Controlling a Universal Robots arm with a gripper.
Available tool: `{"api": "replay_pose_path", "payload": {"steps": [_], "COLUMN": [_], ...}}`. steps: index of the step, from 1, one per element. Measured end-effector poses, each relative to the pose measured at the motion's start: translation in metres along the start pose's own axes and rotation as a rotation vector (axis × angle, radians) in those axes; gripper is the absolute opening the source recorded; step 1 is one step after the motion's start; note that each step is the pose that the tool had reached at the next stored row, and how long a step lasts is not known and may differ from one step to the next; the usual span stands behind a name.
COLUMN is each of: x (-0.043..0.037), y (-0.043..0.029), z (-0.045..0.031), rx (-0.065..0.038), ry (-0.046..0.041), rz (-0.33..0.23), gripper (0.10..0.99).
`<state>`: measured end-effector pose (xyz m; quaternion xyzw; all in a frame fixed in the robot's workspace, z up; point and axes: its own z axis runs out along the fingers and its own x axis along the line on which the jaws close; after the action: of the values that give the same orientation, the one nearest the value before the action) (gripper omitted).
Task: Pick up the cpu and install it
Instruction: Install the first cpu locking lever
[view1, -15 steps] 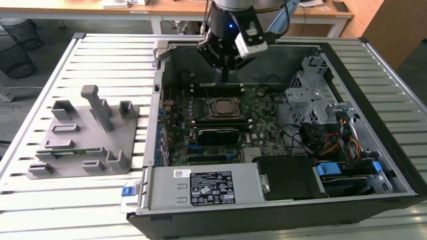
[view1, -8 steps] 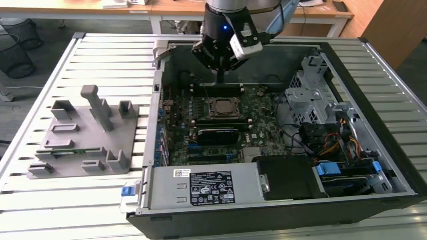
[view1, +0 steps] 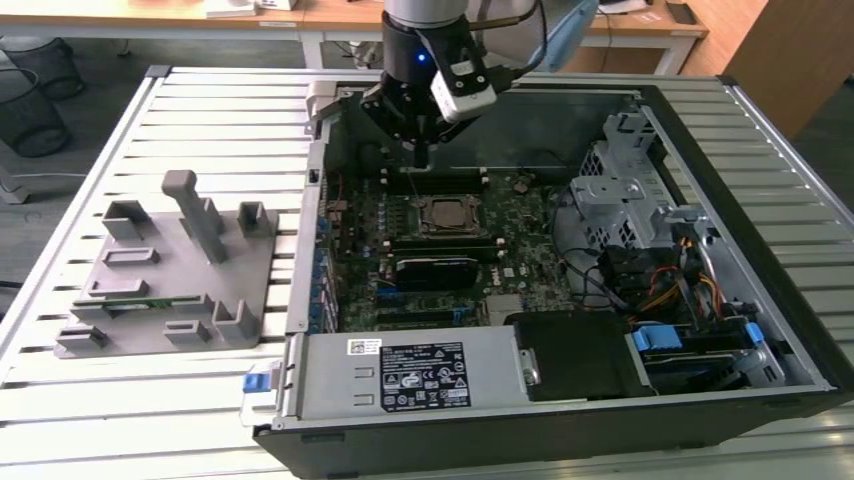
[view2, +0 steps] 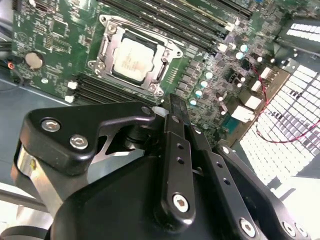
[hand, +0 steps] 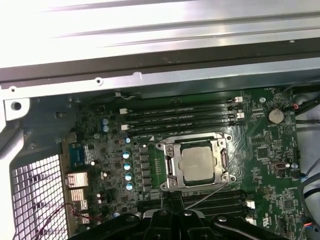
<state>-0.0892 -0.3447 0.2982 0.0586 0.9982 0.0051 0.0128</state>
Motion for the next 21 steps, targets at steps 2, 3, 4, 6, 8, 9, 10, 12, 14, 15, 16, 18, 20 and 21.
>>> {"api": "replay_pose_path", "payload": {"steps": [2,3,4,6,8,9,10,12,14,15,16,18,20,21], "x": [0.0012,0.0012,0.0013,0.0018,0.0049,0.0065,0.0080,0.0109,0.0131,0.0142,0.0152,0.0166,0.0180,0.0188], "y": [-0.0002,-0.0002,-0.0002,-0.0003,-0.0006,-0.0008,-0.0009,-0.0011,-0.0012,-0.0011,-0.0011,-0.0003,0.0017,0.0028], "z": [0.0007,0.0010,0.0015,0.0027,0.0049,0.0060,0.0071,0.0096,0.0122,0.0133,0.0144,0.0154,0.0163,0.0168], "rx": [0.000,0.000,-0.001,-0.001,-0.002,-0.002,-0.002,-0.002,-0.002,-0.002,-0.003,-0.003,-0.003,-0.003], "ry": [-0.0009,-0.0008,-0.0007,-0.0006,-0.0028,-0.0041,-0.0055,-0.0082,-0.0106,-0.0117,-0.0129,-0.0137,-0.0139,-0.0137], "rz": [-0.006,-0.020,-0.036,-0.056,-0.057,-0.058,-0.058,-0.058,-0.058,-0.058,-0.058,-0.058,-0.058,-0.058], "gripper": [0.106,0.106,0.106,0.106,0.106,0.106,0.106,0.106,0.106,0.106,0.106,0.106,0.106,0.106]}}
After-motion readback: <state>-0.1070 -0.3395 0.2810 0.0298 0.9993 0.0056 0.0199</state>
